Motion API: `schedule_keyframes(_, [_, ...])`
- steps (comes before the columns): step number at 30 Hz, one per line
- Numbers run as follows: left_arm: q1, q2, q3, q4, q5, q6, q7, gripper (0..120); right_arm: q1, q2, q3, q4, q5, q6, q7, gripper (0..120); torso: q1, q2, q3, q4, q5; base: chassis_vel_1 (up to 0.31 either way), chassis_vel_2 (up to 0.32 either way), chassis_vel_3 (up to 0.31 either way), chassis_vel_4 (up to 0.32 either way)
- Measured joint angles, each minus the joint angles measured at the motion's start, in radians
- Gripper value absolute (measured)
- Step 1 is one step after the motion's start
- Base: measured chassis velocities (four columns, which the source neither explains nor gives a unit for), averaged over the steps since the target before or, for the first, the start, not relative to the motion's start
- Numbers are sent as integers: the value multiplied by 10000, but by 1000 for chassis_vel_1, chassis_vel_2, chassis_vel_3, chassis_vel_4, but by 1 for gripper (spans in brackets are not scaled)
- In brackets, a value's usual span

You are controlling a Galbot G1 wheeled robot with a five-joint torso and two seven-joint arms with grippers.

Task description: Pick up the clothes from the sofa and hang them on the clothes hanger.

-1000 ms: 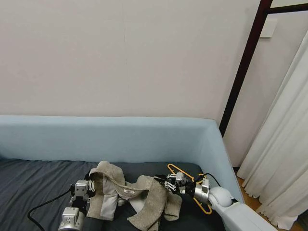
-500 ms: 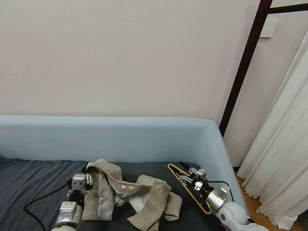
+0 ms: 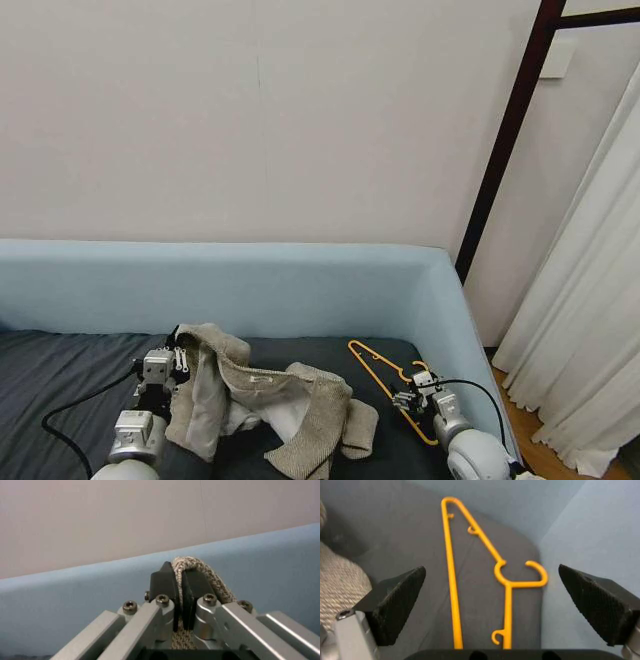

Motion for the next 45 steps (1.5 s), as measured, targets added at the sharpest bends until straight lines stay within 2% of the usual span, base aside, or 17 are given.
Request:
schedule_keyframes(7, [117, -1, -55, -112, 17, -35, -38, 0, 1024, 682, -203, -1377, 677, -256, -296, 100, -1, 0, 0, 2, 1, 0, 0, 0, 0])
schedule_keyframes(11, [113, -29, -29, -124, 42, -36, -47, 0, 1444, 981, 78, -2047, -118, -964, -938, 100, 0, 0, 0, 3, 0, 0, 0, 0, 0])
schedule_keyframes(15, [111, -45, -21, -139, 49, -36, -71, 0, 1648, 1050, 353, -2121, -745, -2773, -862, 100, 0, 0, 0, -3, -1, 0, 0, 0, 0])
schedule_keyframes(16, [111, -45, -21, -139, 49, -36, -71, 0, 1648, 1050, 353, -2121, -745, -2773, -862, 100, 0, 0, 0, -3, -1, 0, 0, 0, 0])
schedule_keyframes(18, [109, -50, -20, -138, 52, -41, -77, 0, 1722, 1119, 525, -2140, -880, -3428, -925, 100, 0, 0, 0, -2, -1, 0, 0, 0, 0])
schedule_keyframes(25, [40, -91, 23, -92, 60, -62, -85, 0, 1737, 1367, 723, -3055, -1157, -2424, -1660, 100, 0, 0, 0, -1, 0, 0, 0, 0, 0])
schedule_keyframes(31, [-23, -12, 31, -51, 13, -81, -95, 0, 1817, 1596, 909, -3786, -1359, -2112, -1978, 99, 0, 0, 0, -1, 0, 0, 0, 0, 0])
schedule_keyframes(33, [-41, 3, 30, -50, -2, -82, -101, 0, 1856, 1631, 934, -3890, -1367, -2110, -1995, 97, 0, 0, 0, -1, 0, 0, 0, 0, 0])
schedule_keyframes(36, [-83, 49, 30, -49, -62, -93, -113, 0, 2050, 1794, 1061, -4389, -1362, -2096, -2108, 84, 0, 0, 0, 0, 0, 0, 0, 0, 0])
schedule_keyframes(37, [-83, 49, 30, -49, -62, -93, -113, 0, 2050, 1794, 1061, -4389, -1362, -2096, -2108, 84, 0, 0, 0, 0, 0, 0, 0, 0, 0])
schedule_keyframes(41, [-104, 112, 31, -54, -122, -112, -126, 0, 2296, 2050, 1244, -5030, -1337, -2026, -2479, 64, 0, 0, -1, 0, -1, 0, 0, 0, 0])
schedule_keyframes(43, [-111, 136, 31, -55, -144, -113, -131, 0, 2324, 2096, 1255, -5113, -1363, -2024, -2526, 60, 0, 0, -1, 0, 0, 0, 0, 0, 0])
schedule_keyframes(45, [-140, 193, 30, -55, -208, -113, -139, 0, 2371, 2181, 1260, -5232, -1458, -2031, -2570, 50, 0, 0, -1, 0, -1, 0, 0, 0, 0])
